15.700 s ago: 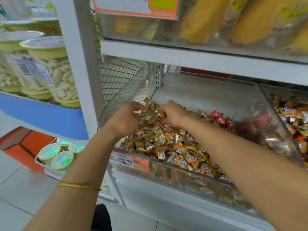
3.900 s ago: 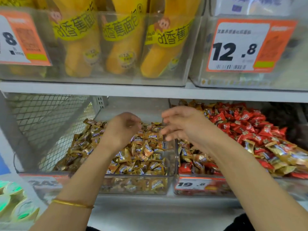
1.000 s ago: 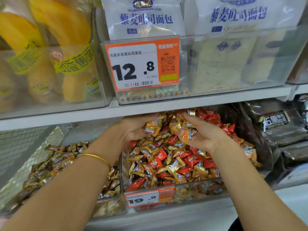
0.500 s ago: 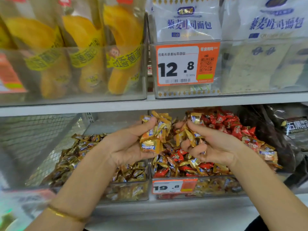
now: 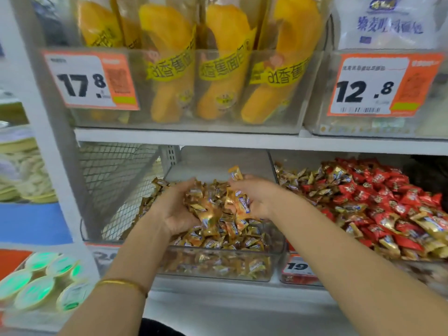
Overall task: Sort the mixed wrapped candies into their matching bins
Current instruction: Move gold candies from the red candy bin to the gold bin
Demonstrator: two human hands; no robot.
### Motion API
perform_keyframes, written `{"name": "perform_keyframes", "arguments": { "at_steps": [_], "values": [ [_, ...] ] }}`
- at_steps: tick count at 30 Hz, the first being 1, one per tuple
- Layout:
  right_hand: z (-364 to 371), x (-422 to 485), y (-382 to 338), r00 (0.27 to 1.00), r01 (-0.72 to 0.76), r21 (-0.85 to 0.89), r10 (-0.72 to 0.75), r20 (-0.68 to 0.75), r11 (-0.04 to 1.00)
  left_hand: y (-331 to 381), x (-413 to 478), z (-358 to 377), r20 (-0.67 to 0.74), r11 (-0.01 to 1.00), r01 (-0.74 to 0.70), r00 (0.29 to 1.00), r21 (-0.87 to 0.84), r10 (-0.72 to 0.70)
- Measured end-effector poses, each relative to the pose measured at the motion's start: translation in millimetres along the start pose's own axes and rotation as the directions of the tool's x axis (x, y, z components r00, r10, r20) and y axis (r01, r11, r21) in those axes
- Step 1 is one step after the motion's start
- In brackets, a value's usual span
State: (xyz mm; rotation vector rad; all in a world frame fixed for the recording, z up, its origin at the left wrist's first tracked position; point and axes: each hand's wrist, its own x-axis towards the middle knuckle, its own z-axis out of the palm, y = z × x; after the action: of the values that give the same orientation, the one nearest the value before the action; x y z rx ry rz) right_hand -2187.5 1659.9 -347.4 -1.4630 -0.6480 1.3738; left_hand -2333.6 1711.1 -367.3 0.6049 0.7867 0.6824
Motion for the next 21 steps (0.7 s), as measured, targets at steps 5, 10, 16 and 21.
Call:
{"name": "perform_keyframes", "arguments": {
  "at_steps": [5,10,16,21],
  "values": [
    [-8,14,4,0.994,-0.104,0.022,0.103,0.023,0.994,10,8,-23,-0.031,1.0,-0.003,1.0,0.028,0.004],
    [-17,-14,-4,0.996,-0.023,0.076,0.017,0.086,0.997,9,1,-12,-0.013,0.991,-0.042,0.999,0.127,0.044],
    [-84,-77,-17,0.953,0.297,-0.05,-0.292,0.085,0.954,-11,-1,28,0.105,0.914,-0.254,0.967,0.317,0.233],
    [-152,-74,-19,0.874,0.358,-0.429,-0.459,-0.157,0.829,-43,11,87,0.317,0.567,-0.523,0.847,0.636,0.427]
  ]
}}
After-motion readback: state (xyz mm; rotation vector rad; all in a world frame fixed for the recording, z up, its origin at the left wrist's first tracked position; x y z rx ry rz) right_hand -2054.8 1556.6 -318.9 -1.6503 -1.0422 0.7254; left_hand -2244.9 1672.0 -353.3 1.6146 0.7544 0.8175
